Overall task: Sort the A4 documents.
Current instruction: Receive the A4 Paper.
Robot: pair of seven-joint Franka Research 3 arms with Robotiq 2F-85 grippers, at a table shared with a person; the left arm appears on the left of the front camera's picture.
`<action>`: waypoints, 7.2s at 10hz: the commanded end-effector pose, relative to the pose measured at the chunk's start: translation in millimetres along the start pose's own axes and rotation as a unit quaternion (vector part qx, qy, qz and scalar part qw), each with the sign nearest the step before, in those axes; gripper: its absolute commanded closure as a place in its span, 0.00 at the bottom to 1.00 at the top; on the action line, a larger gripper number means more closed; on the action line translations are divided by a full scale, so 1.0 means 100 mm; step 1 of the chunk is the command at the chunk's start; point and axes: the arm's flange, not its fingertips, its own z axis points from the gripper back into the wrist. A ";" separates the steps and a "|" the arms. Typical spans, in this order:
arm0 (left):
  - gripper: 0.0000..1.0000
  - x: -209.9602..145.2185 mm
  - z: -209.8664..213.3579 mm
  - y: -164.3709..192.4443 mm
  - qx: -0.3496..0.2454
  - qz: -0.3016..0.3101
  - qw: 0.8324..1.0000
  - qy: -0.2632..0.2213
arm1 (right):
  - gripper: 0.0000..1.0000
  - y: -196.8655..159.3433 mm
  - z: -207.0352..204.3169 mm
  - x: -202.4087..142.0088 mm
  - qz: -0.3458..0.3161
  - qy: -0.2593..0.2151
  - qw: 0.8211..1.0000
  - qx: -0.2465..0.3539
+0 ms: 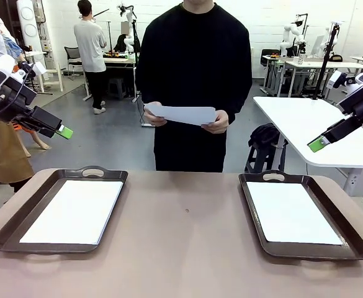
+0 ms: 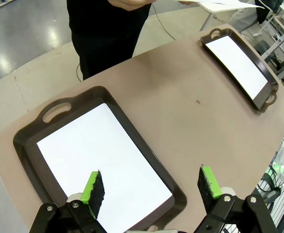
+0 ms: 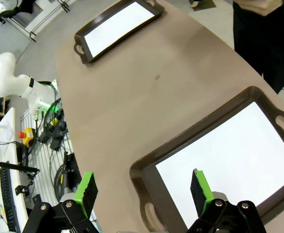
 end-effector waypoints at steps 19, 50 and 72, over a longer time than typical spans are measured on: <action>0.00 0.00 0.01 0.00 -0.001 -0.004 1.000 -0.001 | 0.00 0.00 0.00 0.01 0.000 0.000 1.000 -0.002; 0.00 0.40 -1.14 0.37 -0.170 0.274 0.946 -0.024 | 0.00 0.00 0.00 0.01 0.000 0.000 1.000 -0.002; 0.04 0.85 -3.23 -0.01 -0.458 0.443 0.770 0.036 | 0.00 0.00 0.00 0.01 0.000 0.000 1.000 -0.002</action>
